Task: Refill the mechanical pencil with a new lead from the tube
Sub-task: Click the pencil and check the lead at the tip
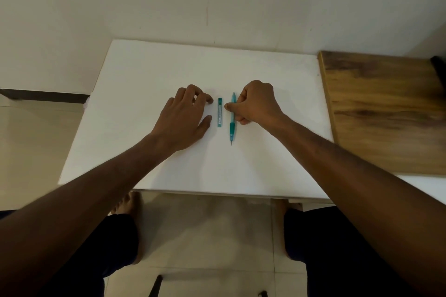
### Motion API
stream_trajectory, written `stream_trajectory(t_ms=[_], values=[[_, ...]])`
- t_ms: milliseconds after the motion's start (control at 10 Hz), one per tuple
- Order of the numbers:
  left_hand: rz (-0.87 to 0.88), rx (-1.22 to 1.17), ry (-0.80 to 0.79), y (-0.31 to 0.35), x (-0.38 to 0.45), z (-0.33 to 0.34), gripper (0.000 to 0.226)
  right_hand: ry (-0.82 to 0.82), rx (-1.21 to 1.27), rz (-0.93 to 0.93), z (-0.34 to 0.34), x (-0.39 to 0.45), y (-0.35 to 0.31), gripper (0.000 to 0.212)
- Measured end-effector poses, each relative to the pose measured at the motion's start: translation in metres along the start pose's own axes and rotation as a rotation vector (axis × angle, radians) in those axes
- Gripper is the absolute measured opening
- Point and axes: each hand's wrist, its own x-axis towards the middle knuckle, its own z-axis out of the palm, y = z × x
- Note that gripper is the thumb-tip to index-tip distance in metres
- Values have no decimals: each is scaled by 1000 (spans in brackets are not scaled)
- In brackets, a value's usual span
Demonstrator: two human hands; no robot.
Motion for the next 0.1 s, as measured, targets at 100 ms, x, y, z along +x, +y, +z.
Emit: stream_trajectory(t_ms=[100], values=[[5, -4, 6, -3, 1, -3, 47, 49, -91, -47, -10, 0, 0, 50]])
